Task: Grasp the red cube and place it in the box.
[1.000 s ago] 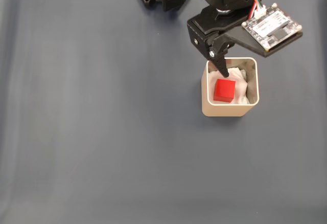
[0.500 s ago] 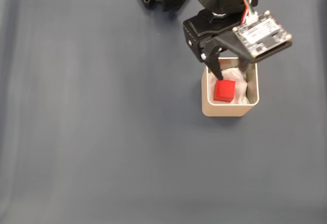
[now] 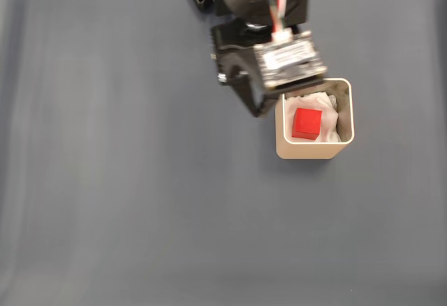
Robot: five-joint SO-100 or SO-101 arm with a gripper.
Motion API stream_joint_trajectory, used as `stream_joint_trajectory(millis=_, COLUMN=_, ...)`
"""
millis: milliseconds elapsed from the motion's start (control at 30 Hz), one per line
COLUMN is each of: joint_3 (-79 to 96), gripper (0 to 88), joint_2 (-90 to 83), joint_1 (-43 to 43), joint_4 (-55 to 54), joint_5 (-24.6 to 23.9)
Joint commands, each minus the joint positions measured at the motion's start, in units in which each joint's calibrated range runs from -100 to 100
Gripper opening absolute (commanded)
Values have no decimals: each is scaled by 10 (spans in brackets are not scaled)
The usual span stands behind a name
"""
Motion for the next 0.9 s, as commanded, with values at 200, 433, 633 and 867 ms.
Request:
stream_joint_trajectory(millis=200, joint_3=177, gripper=2, joint_2=-144, joint_1=72, joint_4=-58, joint_5=4)
stream_joint_trajectory(millis=433, joint_3=348, gripper=2, joint_2=-275, joint_1=92, joint_4=-80, joint_5=4)
stream_joint_trajectory(millis=633, joint_3=465, gripper=2, joint_2=-370, joint_1=99, joint_4=-83, joint_5=5)
stream_joint_trajectory(millis=867, joint_3=567, gripper=2, joint_2=-447, joint_1=99, joint_4=-80, joint_5=5)
